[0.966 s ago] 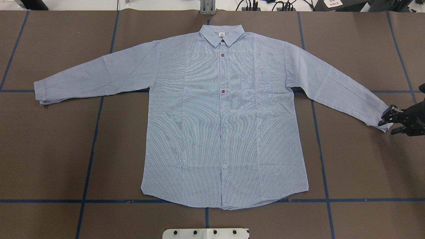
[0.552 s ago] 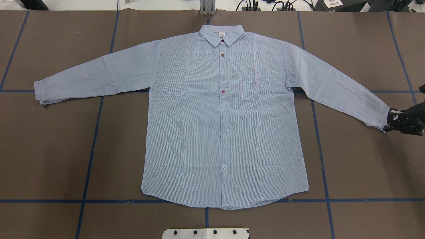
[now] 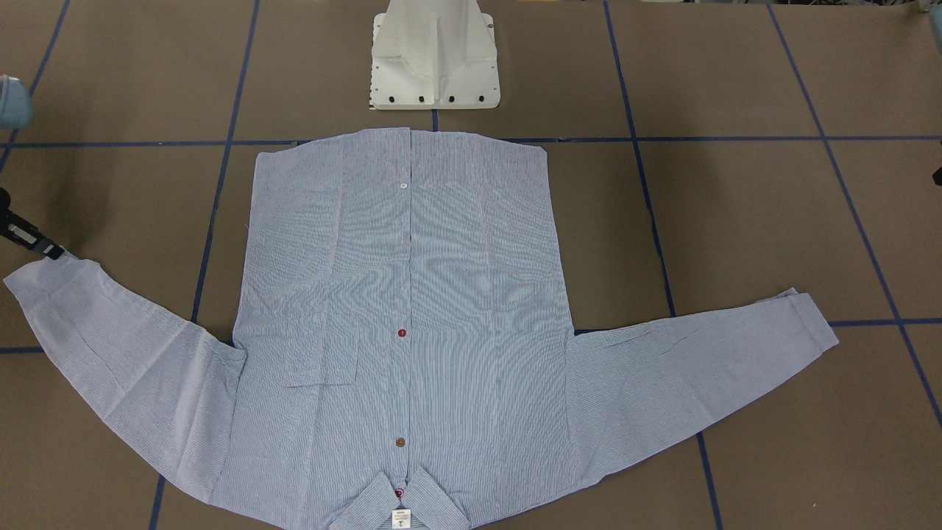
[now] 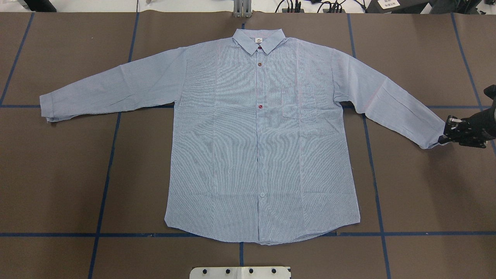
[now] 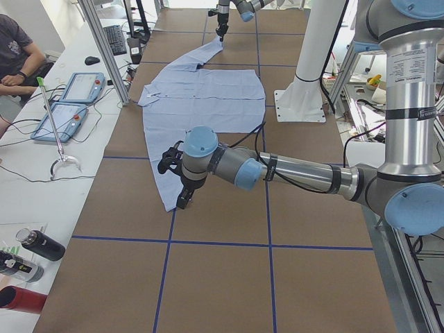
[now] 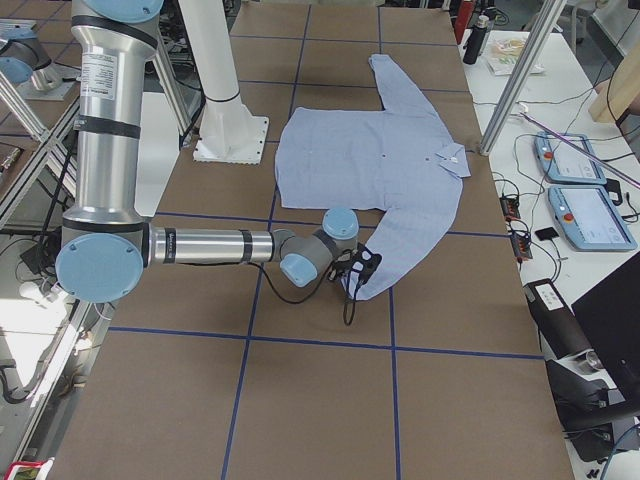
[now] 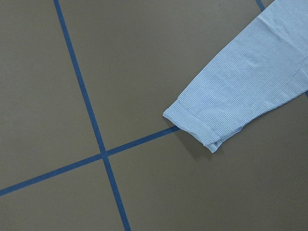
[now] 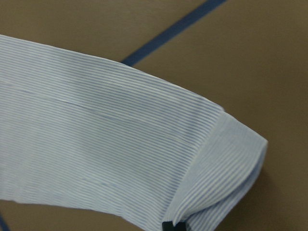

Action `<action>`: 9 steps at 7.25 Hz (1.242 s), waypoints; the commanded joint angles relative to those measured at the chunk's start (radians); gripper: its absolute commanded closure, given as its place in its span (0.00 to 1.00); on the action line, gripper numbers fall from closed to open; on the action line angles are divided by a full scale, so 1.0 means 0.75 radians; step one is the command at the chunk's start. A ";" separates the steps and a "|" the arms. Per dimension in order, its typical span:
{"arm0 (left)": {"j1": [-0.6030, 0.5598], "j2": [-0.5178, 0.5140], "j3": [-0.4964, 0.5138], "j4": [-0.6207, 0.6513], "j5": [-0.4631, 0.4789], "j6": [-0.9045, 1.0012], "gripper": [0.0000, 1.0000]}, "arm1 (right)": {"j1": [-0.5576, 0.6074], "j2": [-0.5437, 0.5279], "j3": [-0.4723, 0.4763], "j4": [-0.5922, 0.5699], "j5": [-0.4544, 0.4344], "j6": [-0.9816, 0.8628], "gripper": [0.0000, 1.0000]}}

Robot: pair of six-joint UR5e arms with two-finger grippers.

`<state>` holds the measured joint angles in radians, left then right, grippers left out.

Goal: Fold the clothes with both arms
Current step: 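Grasp the cuff of the sleeve nearest the right gripper, then fold the held sleeve across the shirt toward the collar with the right gripper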

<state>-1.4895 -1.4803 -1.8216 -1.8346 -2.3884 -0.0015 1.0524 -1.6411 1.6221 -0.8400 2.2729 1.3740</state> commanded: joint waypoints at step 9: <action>0.002 0.000 0.001 0.000 -0.076 -0.002 0.00 | -0.259 1.273 -0.427 -0.549 -0.242 0.076 1.00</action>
<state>-1.4880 -1.4804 -1.8173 -1.8348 -2.4300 -0.0025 0.8958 -0.7824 1.3666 -1.2541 2.1365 1.4058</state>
